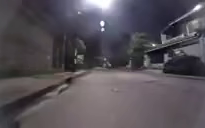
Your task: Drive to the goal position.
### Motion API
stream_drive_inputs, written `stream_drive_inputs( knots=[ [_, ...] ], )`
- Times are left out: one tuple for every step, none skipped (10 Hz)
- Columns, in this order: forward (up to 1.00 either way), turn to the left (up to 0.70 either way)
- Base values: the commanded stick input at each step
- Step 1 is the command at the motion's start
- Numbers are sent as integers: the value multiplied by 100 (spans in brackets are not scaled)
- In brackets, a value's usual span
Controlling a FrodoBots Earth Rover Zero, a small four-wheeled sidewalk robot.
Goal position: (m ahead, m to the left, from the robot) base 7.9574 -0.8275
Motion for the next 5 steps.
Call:
stream_drive_inputs(
  knots=[
    [70,0],
    [70,0],
    [70,0],
    [70,0],
    [70,0]
  ],
)
